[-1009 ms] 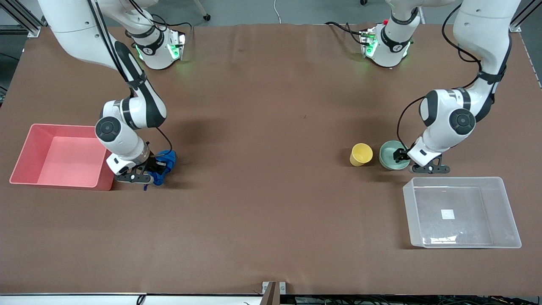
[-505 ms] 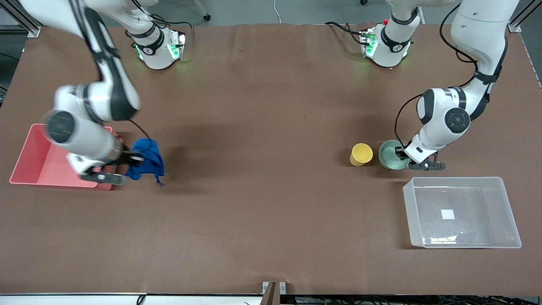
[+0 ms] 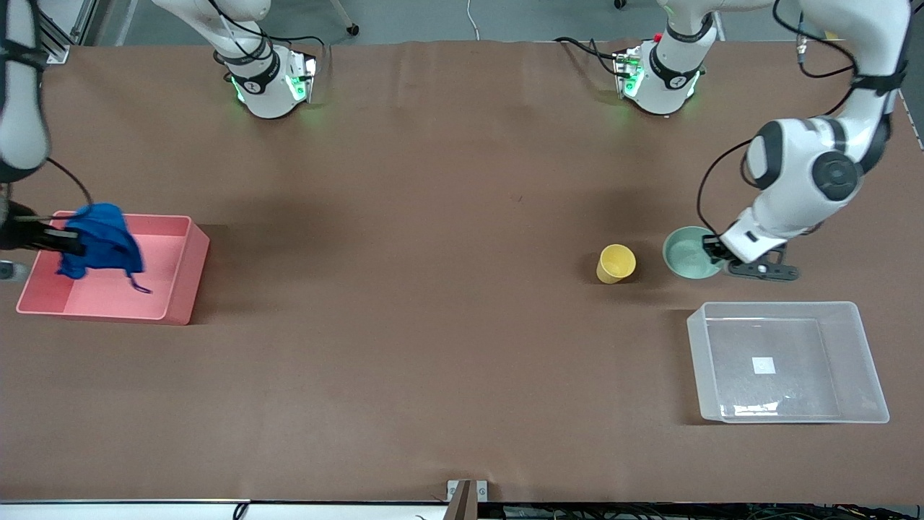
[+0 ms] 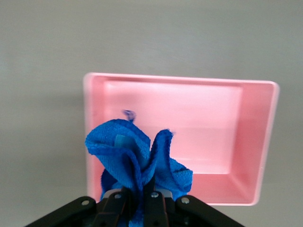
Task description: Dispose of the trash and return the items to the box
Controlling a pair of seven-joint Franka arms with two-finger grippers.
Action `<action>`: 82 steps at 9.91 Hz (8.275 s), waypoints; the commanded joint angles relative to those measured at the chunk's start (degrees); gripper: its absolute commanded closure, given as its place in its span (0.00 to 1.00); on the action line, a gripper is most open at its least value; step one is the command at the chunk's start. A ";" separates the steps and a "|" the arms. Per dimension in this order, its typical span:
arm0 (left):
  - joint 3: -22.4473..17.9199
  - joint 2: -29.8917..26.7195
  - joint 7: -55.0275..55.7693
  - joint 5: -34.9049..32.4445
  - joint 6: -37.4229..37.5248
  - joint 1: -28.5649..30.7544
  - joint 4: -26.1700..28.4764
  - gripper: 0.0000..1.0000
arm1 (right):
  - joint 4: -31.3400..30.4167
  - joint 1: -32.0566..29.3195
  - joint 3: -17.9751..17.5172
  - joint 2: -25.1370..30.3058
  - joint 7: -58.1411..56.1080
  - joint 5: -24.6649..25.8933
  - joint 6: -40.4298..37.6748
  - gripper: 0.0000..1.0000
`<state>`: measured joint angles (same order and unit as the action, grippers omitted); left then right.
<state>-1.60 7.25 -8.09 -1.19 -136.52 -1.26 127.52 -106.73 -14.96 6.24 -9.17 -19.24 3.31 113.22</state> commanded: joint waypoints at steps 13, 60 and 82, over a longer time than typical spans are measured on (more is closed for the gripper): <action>-9.38 41.62 -10.55 16.84 5.60 1.70 -47.28 0.93 | 1.92 7.00 -2.46 5.38 20.30 0.21 -4.51 0.00; -7.01 32.40 -8.26 9.80 9.17 1.35 -42.18 0.00 | 22.53 13.29 -2.02 9.09 21.26 -2.08 -31.04 0.00; 1.52 -6.72 8.44 0.57 47.31 -0.50 -38.40 0.00 | 22.44 12.67 -1.85 9.09 21.17 -2.08 -31.13 0.00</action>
